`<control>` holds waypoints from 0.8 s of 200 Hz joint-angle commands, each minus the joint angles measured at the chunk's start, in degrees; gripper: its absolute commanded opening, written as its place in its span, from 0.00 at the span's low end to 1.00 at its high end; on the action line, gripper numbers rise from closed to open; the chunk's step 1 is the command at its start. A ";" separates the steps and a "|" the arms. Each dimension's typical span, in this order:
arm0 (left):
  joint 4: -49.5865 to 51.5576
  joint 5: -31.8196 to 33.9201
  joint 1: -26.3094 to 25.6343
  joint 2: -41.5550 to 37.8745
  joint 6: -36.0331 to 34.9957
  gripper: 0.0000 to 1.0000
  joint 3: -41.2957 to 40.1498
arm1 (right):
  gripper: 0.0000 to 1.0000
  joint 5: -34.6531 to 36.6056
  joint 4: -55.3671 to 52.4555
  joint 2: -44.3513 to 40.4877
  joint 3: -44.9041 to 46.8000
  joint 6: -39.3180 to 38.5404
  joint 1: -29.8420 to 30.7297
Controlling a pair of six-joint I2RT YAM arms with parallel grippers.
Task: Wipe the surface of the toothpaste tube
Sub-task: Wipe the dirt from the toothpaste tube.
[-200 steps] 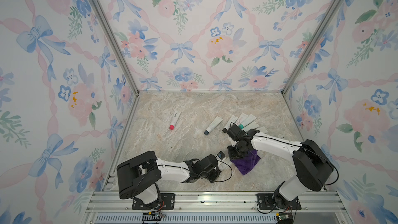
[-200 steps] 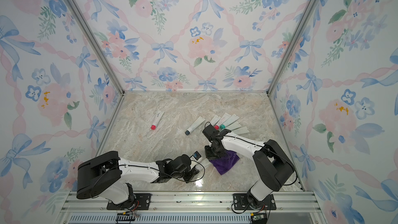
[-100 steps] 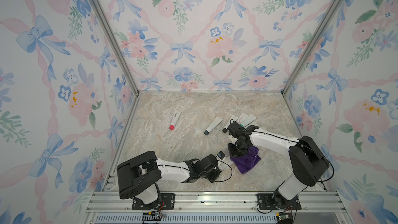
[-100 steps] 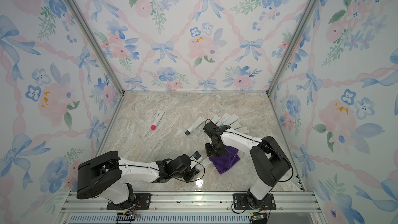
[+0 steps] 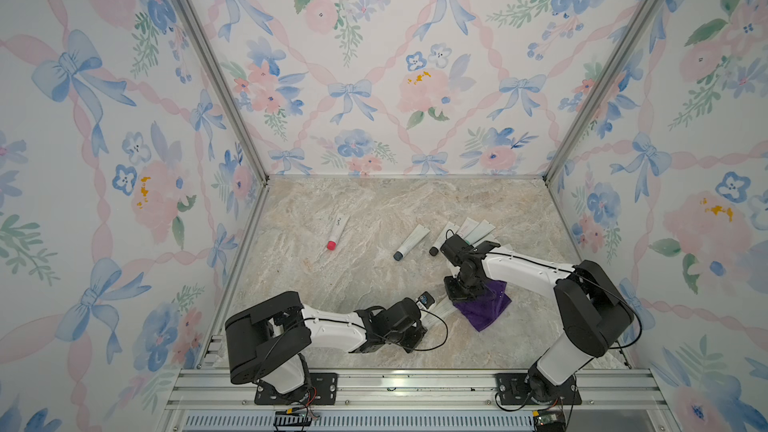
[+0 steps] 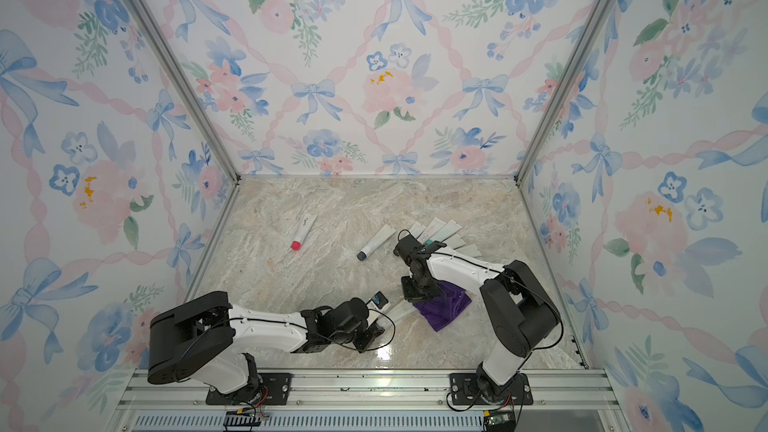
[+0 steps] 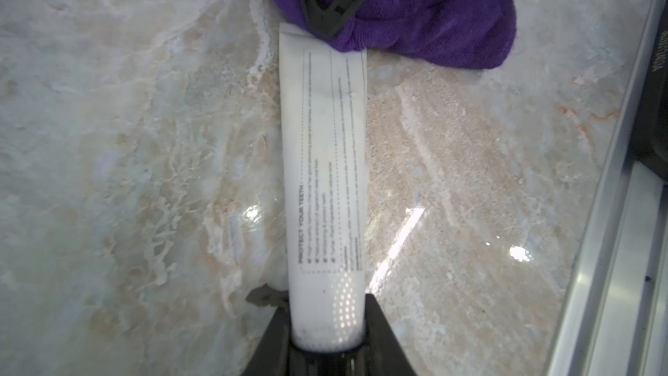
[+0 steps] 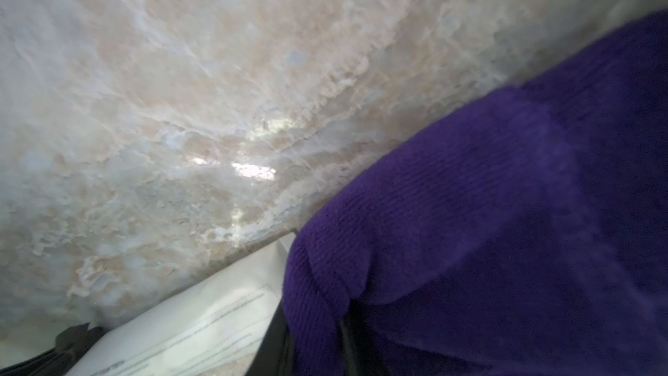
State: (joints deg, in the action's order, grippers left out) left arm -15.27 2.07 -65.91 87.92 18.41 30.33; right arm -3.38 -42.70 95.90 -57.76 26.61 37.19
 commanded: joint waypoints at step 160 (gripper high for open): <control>0.59 1.01 0.61 -0.04 0.13 0.27 -1.04 | 0.20 7.18 -5.38 1.93 0.81 -2.61 -3.91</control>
State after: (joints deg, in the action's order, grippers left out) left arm -15.40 2.11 -65.91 87.74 18.41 30.22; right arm -5.82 -41.71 95.77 -57.71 26.13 35.29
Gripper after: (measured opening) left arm 0.290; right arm 0.200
